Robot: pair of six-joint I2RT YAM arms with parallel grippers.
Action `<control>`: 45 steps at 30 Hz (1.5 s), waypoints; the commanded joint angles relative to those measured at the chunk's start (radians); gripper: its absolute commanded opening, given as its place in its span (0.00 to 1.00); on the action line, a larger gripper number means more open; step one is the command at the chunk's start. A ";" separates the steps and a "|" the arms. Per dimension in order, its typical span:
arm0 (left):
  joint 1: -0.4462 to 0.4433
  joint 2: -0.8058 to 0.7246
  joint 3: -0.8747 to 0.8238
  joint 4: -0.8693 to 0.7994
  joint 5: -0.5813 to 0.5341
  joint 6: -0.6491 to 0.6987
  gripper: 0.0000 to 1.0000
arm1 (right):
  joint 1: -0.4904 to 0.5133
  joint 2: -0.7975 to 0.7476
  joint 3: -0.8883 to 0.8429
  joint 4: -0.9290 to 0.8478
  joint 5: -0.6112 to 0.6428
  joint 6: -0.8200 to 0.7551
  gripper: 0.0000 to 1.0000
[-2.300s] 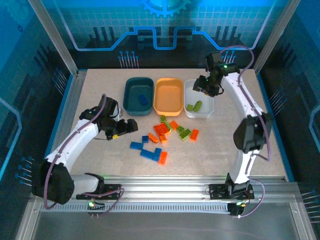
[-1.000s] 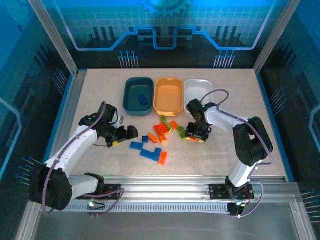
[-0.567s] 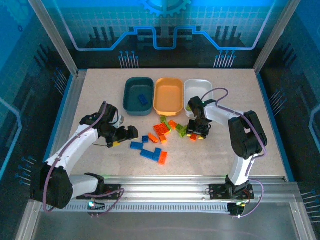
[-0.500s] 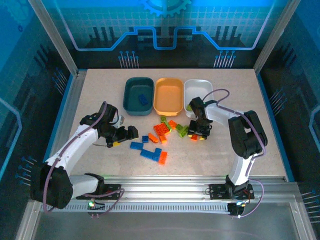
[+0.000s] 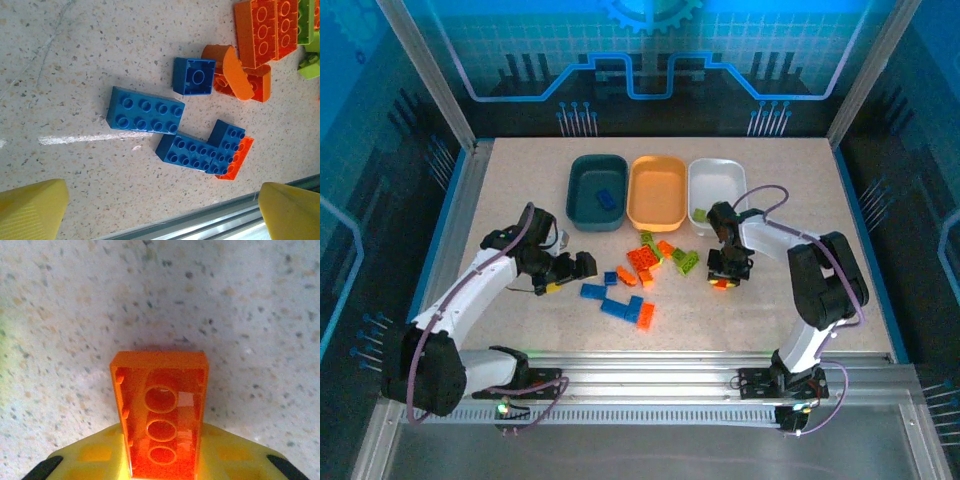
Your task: Sort the legos into containers by color
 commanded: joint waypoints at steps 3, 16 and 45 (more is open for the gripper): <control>-0.003 0.005 -0.017 0.011 0.028 -0.010 0.99 | 0.031 -0.134 0.041 -0.130 -0.002 0.004 0.25; -0.004 -0.002 -0.025 0.026 0.060 -0.056 0.99 | 0.099 0.149 0.660 -0.190 -0.123 -0.020 0.24; -0.004 -0.002 0.013 -0.073 0.023 -0.084 0.99 | 0.106 0.800 1.332 -0.291 -0.192 0.021 0.36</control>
